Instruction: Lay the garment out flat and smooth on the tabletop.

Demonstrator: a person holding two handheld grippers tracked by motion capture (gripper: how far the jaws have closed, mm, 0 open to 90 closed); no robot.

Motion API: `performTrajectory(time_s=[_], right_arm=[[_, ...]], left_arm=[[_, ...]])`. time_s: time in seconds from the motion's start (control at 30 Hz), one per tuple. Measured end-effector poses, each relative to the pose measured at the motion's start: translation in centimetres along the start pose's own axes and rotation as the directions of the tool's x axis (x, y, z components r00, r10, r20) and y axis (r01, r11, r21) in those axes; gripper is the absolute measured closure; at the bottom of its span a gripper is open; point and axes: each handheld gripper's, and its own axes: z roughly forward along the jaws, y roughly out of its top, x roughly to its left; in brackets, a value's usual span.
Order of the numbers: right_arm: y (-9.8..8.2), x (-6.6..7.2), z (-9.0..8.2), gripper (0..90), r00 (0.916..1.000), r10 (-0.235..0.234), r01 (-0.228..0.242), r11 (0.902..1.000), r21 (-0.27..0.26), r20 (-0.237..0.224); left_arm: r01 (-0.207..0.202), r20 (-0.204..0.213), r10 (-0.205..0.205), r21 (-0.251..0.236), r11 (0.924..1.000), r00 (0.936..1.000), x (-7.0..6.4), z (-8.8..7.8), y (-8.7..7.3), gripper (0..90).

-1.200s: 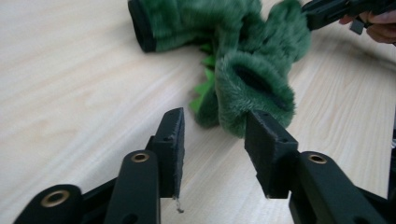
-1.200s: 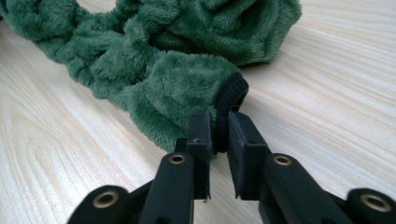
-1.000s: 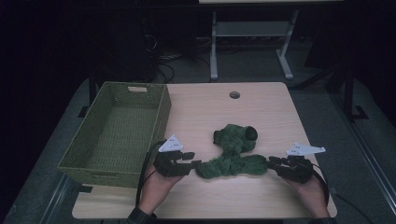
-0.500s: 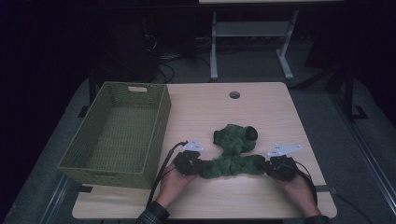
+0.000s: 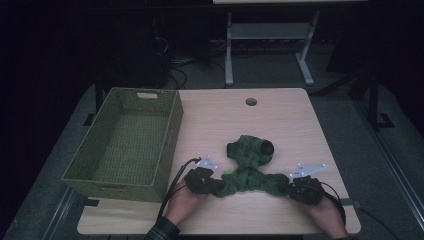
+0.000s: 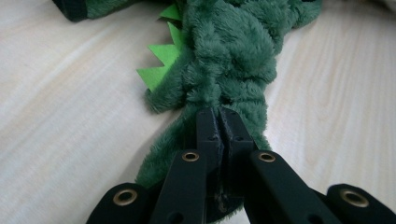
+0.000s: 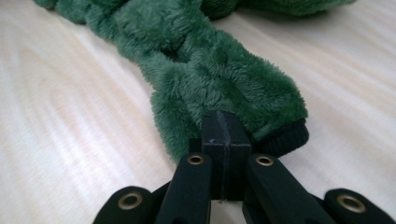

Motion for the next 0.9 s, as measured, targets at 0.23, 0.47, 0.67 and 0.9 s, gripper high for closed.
performTrajectory(time_s=[0.23,0.47,0.67,0.9], right_arm=[[-1.0,1.1,-0.7,89.8,0.9999,-0.009,0.009,0.9999,-0.005,-0.011],[-0.1,0.8,-1.5,78.7,0.9997,-0.019,0.02,0.9965,-0.081,0.014],[2.6,-0.5,-1.8,71.3,0.9993,-0.003,0.008,0.9902,-0.14,0.038],[6.3,-2.1,-2.2,67.0,0.998,0.014,-0.002,0.9801,-0.199,0.062]], left_arm=[[0.0,0.021,0.0,-0.001,1.0,0.9998,-1.0,-0.4,-0.6,84.7],[0.025,-0.02,-0.026,-0.058,0.998,0.9995,-0.2,-2.0,0.3,70.6],[0.047,-0.072,-0.054,-0.094,0.9944,0.9959,1.8,-2.4,2.0,62.0],[0.074,-0.09,-0.086,-0.124,0.9895,0.9922,5.0,-2.0,4.1,52.3]])
